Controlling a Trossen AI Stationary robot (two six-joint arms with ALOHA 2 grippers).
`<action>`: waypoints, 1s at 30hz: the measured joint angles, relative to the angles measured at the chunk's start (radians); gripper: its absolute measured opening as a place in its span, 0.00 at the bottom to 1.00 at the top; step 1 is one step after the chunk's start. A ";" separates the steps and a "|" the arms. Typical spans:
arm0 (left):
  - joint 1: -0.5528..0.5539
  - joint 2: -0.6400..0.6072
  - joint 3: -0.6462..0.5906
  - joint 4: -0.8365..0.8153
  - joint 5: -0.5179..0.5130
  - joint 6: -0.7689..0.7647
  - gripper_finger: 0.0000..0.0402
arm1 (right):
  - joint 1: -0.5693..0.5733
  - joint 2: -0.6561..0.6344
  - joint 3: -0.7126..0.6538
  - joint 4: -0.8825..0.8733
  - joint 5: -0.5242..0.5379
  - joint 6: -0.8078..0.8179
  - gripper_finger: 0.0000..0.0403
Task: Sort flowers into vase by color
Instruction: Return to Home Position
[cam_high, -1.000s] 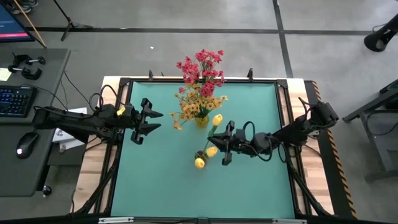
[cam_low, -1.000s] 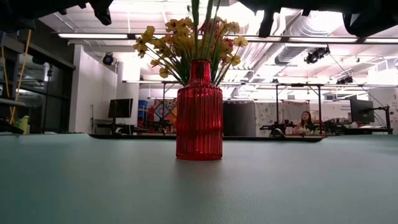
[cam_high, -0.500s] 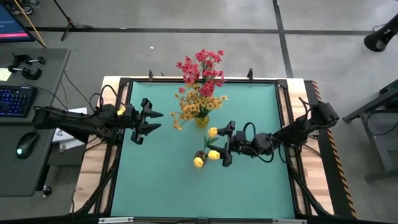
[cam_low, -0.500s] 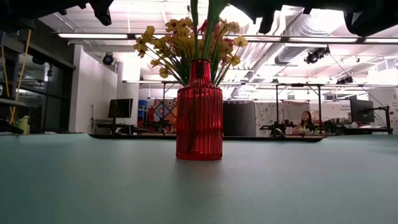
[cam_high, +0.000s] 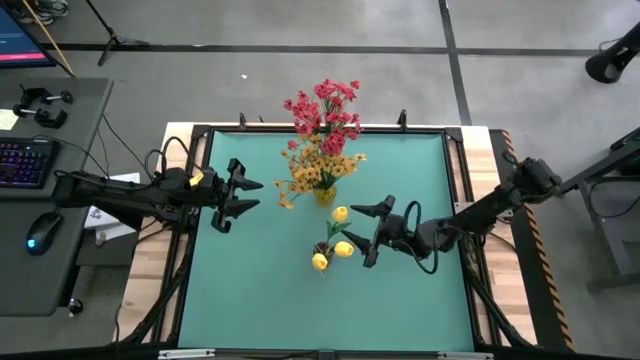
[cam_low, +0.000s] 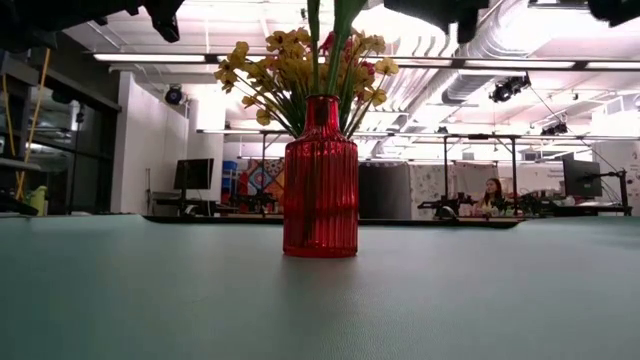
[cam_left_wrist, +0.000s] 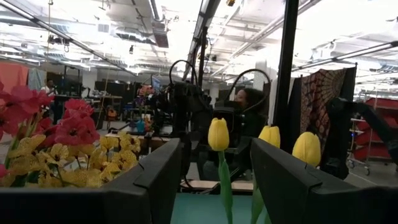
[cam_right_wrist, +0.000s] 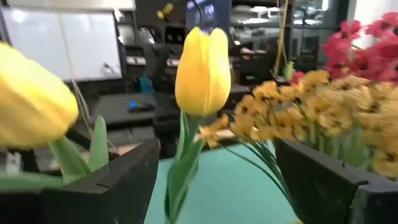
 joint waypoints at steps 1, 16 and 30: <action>0.000 0.000 0.000 -0.003 0.000 0.000 0.46 | 0.008 -0.013 0.000 -0.037 0.017 0.000 0.77; 0.087 0.001 -0.055 -0.094 -0.054 0.201 0.46 | 0.046 -0.208 0.000 -0.819 0.289 0.374 0.77; 0.295 -0.006 -0.294 0.117 0.068 0.097 0.46 | 0.017 -0.332 0.000 -1.282 0.268 0.685 0.77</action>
